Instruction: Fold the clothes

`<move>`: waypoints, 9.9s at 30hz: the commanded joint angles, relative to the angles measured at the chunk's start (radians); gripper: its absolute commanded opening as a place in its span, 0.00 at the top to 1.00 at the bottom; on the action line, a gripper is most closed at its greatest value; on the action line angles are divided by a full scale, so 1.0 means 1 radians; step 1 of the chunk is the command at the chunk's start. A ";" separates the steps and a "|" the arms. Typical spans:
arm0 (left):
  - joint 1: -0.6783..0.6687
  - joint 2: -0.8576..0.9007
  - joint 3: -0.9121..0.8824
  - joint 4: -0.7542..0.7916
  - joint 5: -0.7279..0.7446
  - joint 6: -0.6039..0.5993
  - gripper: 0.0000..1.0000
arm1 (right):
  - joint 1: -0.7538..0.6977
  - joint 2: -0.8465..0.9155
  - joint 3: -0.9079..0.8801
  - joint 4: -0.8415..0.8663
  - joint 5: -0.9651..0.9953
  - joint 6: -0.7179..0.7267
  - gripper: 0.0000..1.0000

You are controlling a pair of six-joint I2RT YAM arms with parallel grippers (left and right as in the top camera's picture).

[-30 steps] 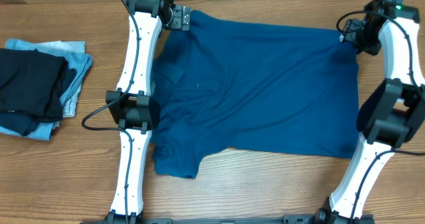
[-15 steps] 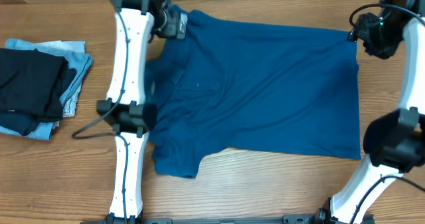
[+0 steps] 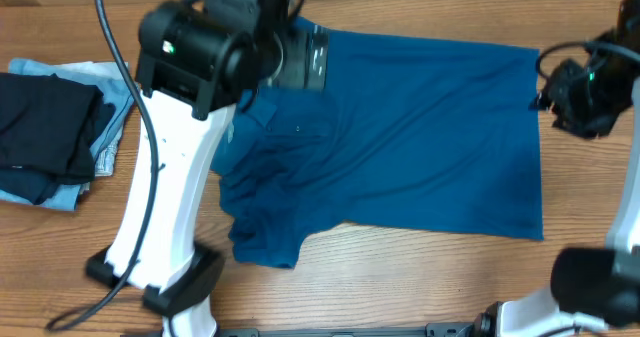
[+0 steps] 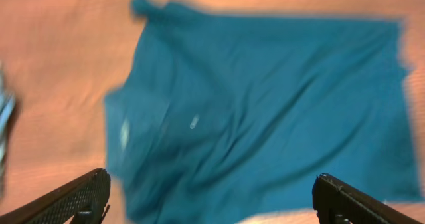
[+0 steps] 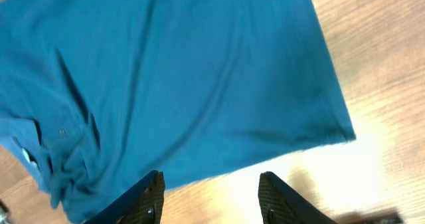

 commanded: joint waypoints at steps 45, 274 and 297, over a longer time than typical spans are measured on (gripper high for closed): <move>0.285 0.061 -1.292 0.875 0.063 0.154 0.81 | -0.097 0.014 -1.084 0.835 0.157 0.300 0.96; 0.309 0.669 -0.129 1.057 0.312 -0.005 0.01 | 0.014 0.336 -0.545 1.568 0.153 -0.319 0.00; 0.288 0.372 -0.082 0.140 0.104 -0.054 0.00 | -0.041 0.108 -0.340 0.606 0.157 0.185 0.00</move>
